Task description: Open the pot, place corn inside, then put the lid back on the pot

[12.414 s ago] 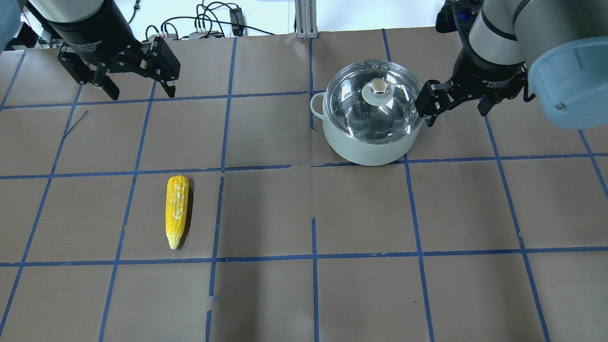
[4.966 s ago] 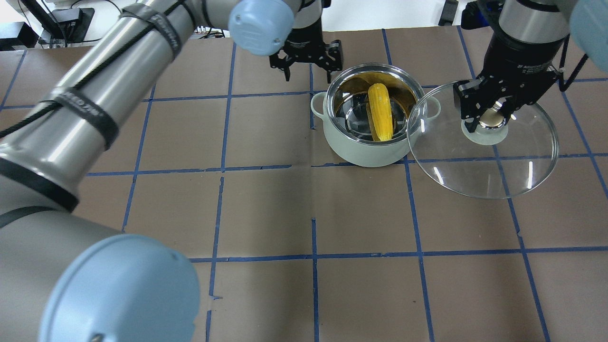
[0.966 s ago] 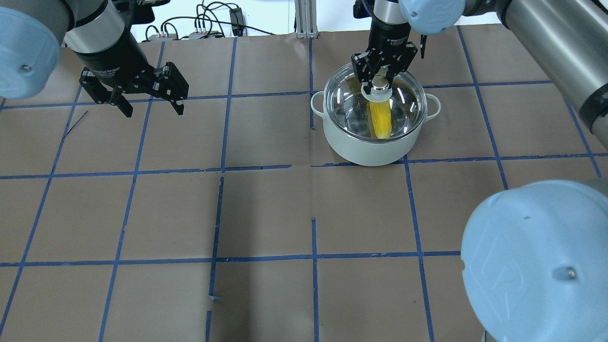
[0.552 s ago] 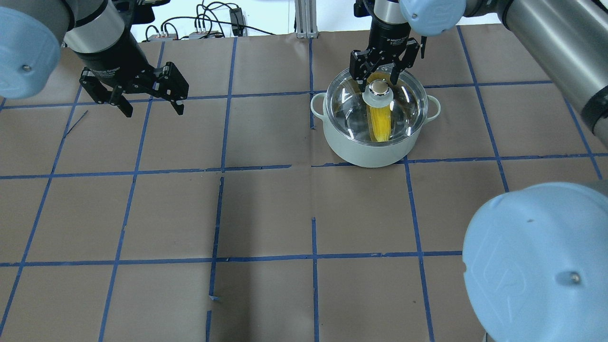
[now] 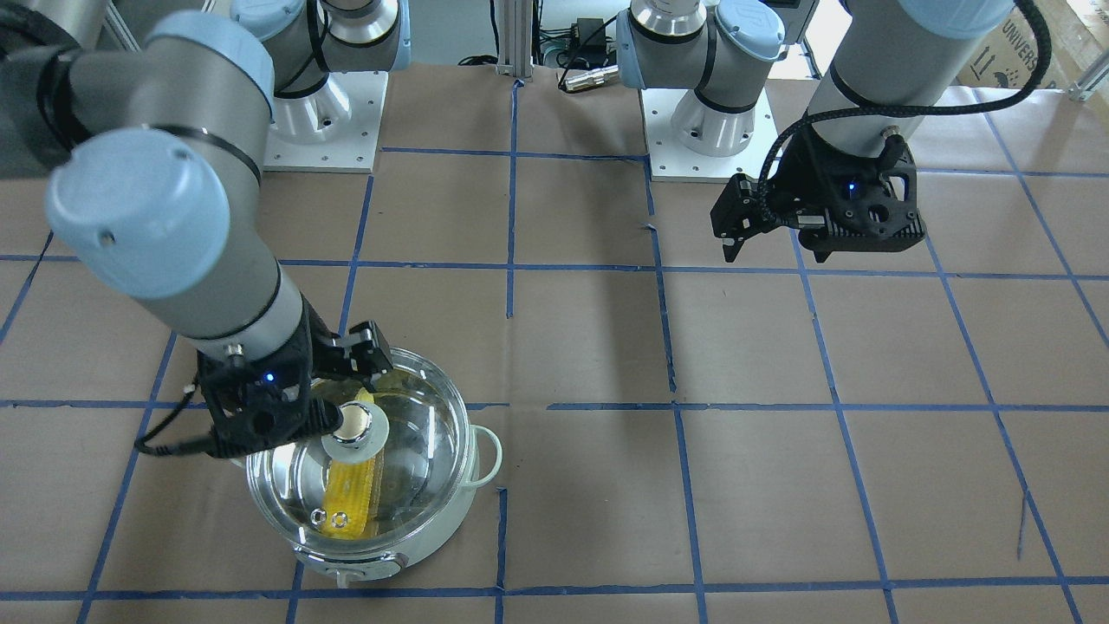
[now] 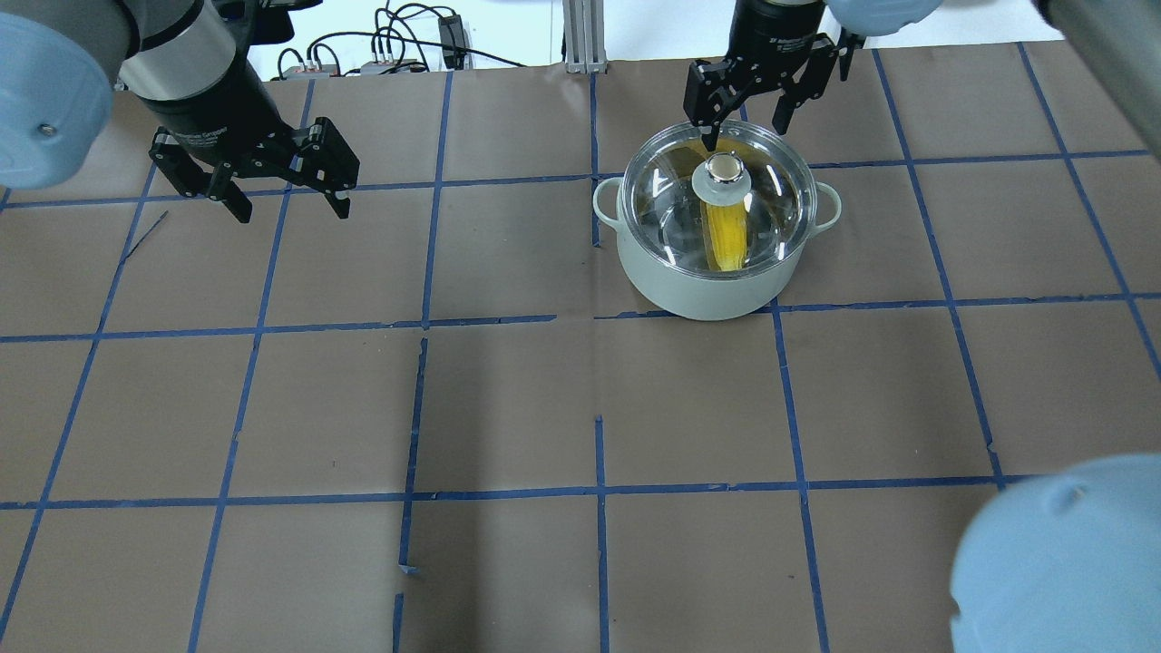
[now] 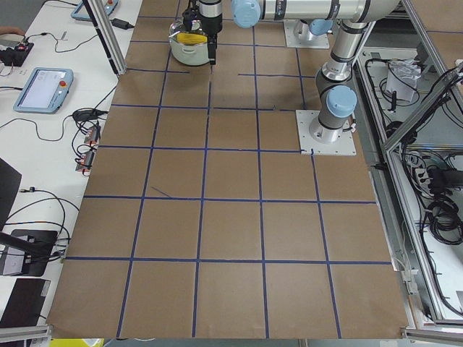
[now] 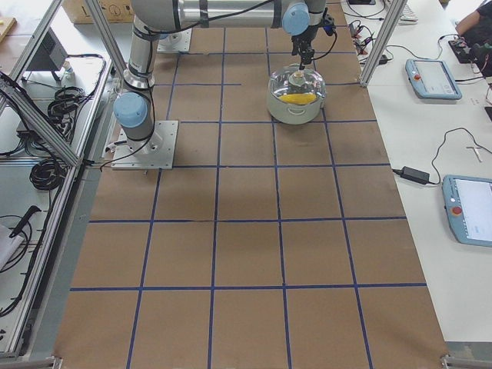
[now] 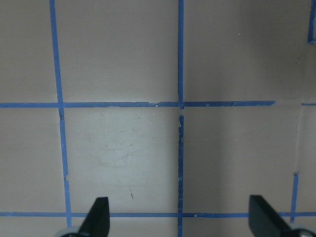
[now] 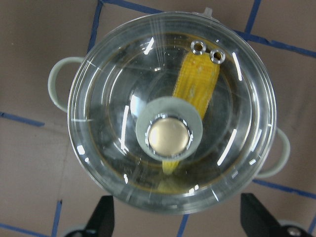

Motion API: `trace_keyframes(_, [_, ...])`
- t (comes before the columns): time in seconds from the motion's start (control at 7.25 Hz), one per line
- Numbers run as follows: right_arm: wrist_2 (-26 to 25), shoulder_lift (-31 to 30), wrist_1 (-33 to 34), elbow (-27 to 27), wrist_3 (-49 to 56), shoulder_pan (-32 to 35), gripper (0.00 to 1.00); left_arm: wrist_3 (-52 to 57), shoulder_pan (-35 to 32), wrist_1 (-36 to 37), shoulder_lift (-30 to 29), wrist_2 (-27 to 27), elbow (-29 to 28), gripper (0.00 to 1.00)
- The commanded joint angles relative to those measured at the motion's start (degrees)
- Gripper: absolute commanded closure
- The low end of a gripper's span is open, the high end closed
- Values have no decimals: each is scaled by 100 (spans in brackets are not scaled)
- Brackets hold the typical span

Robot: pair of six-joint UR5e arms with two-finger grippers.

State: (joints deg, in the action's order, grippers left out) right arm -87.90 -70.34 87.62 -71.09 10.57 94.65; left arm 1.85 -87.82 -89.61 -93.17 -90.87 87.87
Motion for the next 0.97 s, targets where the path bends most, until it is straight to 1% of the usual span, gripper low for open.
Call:
trace_keyframes(0.0, [-218, -1082, -316, -771, 7, -270, 0, 0, -7, -3, 10, -10, 19, 0])
trace_keyframes(0.28, [-228, -1953, -246, -1658, -20, -490, 0, 0, -7, -3, 27, -10, 2, 0])
trace_keyframes(0.41, [-211, -2174, -150, -2063, -20, -508, 0, 0, -7, -3, 36, -19, 11, 0])
trace_keyframes(0.55, [-237, -2194, 147, -2180, -29, -509, 0, 0, -7, -3, 27, -10, 11, 0])
trace_keyframes(0.83, [-237, -2185, 167, -2155, -37, -509, 0, 0, -33, -3, 36, 17, 11, 0])
